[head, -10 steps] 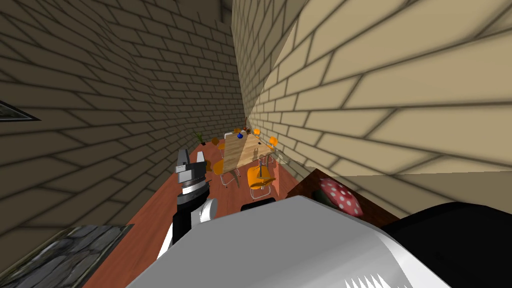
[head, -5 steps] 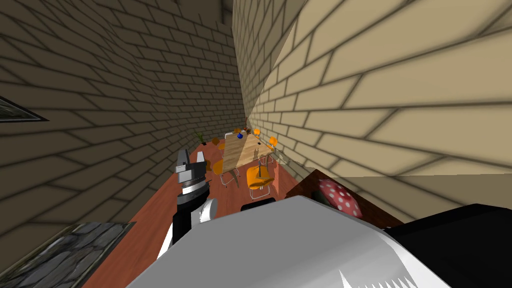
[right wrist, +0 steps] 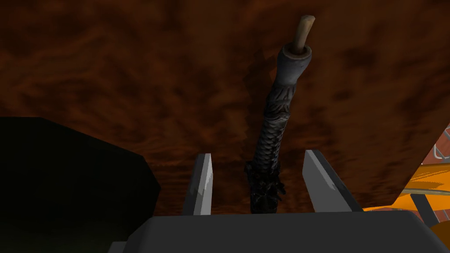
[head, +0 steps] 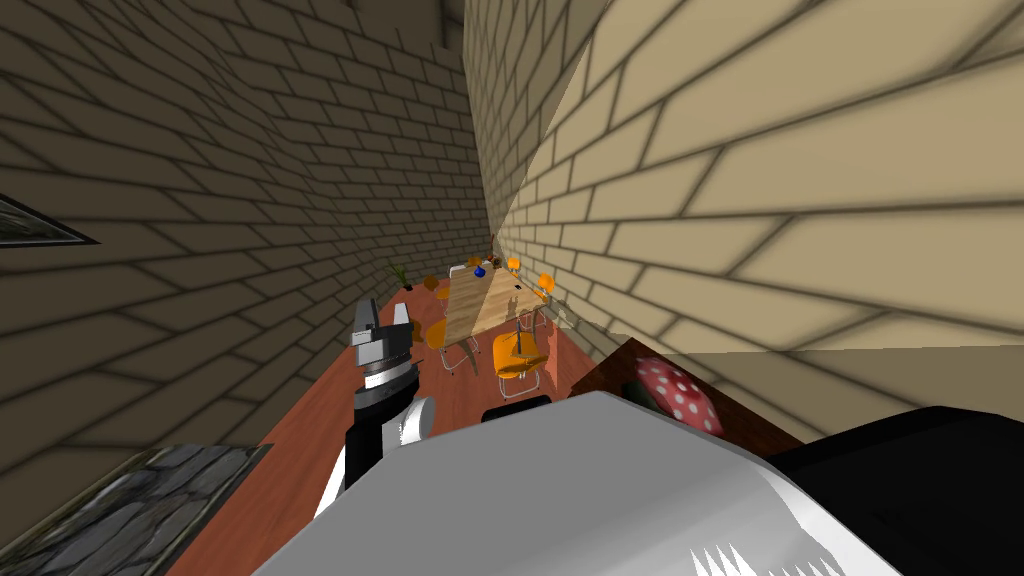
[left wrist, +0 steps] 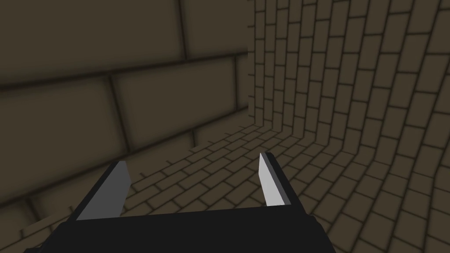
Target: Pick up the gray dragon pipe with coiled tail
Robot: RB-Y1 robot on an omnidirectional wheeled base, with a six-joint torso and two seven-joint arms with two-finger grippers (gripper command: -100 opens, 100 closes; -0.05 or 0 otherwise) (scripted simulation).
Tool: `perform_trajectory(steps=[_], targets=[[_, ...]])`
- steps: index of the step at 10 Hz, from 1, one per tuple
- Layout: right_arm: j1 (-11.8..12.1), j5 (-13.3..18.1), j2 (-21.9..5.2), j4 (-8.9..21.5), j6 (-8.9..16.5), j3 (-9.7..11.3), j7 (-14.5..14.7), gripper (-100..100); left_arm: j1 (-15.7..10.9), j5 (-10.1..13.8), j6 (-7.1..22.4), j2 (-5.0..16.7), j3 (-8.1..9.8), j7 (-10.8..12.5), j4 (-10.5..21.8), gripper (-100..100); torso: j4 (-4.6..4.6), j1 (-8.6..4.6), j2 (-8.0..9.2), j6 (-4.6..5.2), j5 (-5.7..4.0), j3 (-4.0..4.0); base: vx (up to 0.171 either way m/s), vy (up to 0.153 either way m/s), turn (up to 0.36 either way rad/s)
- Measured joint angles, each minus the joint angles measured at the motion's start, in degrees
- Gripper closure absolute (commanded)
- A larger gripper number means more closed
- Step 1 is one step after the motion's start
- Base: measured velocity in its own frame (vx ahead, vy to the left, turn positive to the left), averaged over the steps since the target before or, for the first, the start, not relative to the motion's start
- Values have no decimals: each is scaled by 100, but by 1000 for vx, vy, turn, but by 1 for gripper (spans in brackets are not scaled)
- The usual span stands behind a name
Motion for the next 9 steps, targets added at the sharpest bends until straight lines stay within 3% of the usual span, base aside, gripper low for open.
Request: perform_trajectory(steps=[3, 4, 5, 7, 9], targets=[[1, 0, 12, -5, -17, 5, -1, 100, 0, 0, 0, 0, 0, 0, 0, 0, -1, -24, -6, 0, -5, -4, 0, 2, 0], [1, 0, 12, -5, -16, 5, -1, 0, 0, 0, 0, 0, 0, 0, 0, 0, -1, -25, -6, 0, -6, -4, 0, 0, 0], [1, 0, 12, -5, -16, 5, -1, 100, 0, 0, 0, 0, 0, 0, 0, 0, -1, -26, -6, 0, -6, -4, 20, 47, -43], [5, 35, -173, 110, -256, -133, 41, 100, 0, 0, 0, -1, 0, 0, 0, 0, -4, -1, -13, 4, 2, -8, 19, 70, -55], [183, 152, -370, -183, -328, -75, -210, 100, 0, 0, 0, -1, -1, 0, 0, 0, -3, 7, -8, 3, 3, -5, 7, 65, -42]])
